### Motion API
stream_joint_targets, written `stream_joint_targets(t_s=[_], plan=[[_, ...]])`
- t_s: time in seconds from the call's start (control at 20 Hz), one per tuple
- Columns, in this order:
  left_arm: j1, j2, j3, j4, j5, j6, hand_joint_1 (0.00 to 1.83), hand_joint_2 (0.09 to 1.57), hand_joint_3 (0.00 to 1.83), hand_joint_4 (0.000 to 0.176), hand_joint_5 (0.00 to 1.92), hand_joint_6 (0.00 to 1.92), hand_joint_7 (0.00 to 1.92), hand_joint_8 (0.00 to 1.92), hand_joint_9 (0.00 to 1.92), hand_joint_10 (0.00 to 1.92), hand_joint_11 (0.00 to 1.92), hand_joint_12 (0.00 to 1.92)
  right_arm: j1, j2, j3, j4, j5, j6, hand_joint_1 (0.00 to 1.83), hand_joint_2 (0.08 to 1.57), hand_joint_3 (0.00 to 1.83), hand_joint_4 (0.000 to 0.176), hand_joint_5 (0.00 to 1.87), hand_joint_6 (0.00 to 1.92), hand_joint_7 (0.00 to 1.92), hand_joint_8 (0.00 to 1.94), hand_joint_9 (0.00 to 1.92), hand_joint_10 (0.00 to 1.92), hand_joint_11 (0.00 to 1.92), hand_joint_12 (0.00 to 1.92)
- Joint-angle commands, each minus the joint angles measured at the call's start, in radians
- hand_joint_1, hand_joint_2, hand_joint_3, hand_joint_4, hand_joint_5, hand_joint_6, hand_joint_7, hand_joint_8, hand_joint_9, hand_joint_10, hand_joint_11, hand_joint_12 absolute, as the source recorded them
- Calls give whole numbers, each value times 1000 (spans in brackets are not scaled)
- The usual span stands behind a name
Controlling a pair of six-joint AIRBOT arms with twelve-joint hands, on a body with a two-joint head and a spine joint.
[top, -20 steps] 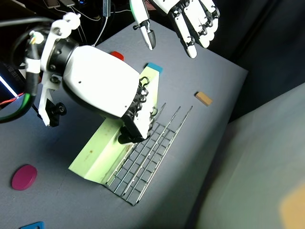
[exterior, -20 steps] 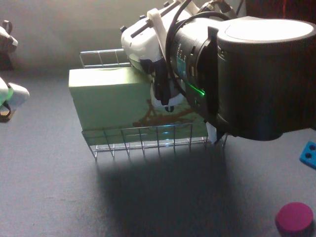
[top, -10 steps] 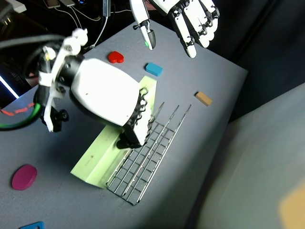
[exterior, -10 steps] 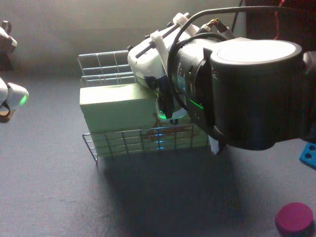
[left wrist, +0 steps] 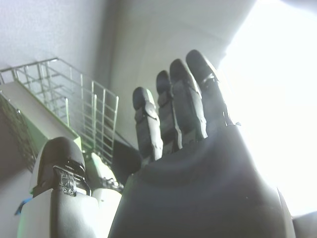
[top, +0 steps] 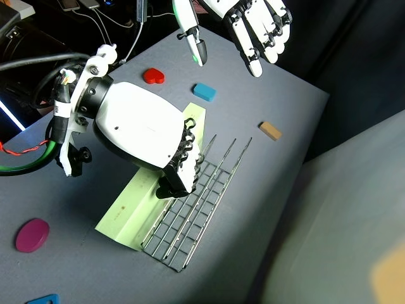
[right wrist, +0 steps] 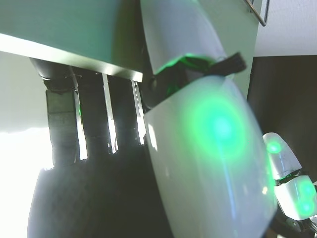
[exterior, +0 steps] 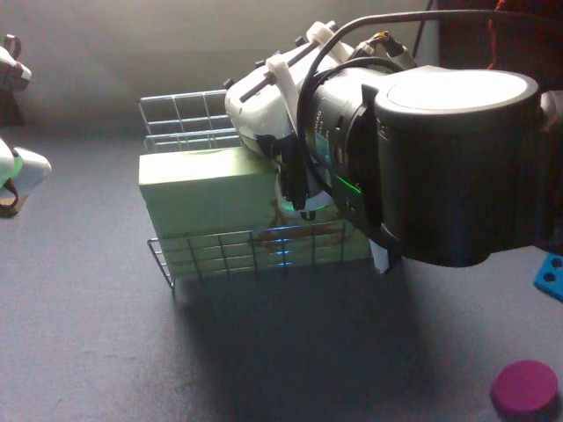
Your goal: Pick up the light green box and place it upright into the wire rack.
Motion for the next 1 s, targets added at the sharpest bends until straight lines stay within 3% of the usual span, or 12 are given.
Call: stream_joint_targets(t_s=[0.0,0.05,0.1,0.15,0.2,0.25,0.35,0.55,0.95], plan=[[-12,2,2,84,-16,5,346,1158,0,86,364,0,276,1,257,1,4,696,11,-1,2,-84,11,1,1163,1222,1,10,807,1282,755,1311,570,1111,562,1535],[-12,2,2,84,-16,5,346,1158,0,86,364,0,276,1,257,1,15,702,11,-1,1,-84,11,1,1095,1220,0,0,783,1282,688,866,543,991,515,1532],[-12,2,2,83,-16,5,346,1158,0,86,365,1,276,1,256,1,17,703,10,-1,0,-86,11,1,1047,1235,0,0,752,1325,702,591,521,863,463,1498],[-12,2,2,83,-16,5,346,1158,0,85,366,1,276,1,257,1,15,703,9,-1,-1,-92,11,1,967,1190,0,0,597,693,716,368,508,697,410,1456],[-12,2,2,83,-16,5,343,1159,1,85,367,1,276,1,258,1,12,702,8,0,-5,-99,11,1,913,1165,0,0,574,310,693,189,495,493,304,1382],[-12,2,2,83,-15,5,342,1159,1,86,368,1,276,1,258,1,11,703,7,1,-8,-103,11,1,880,1150,0,0,562,121,652,76,486,308,213,1305],[-12,2,2,82,-14,5,342,1159,0,86,368,1,276,0,258,1,11,704,10,6,-15,-105,12,3,814,1109,0,0,472,7,487,3,403,67,59,1180],[-12,2,1,77,-14,5,342,1159,0,86,368,1,274,0,259,1,14,707,45,57,-61,-146,20,36,740,1047,0,0,353,1,390,0,311,1,0,1037],[-35,-7,-15,76,0,-22,349,1157,0,86,373,2,276,0,259,0,3,704,159,349,-244,-146,158,50,704,997,0,0,340,1,356,0,292,0,0,1052]])
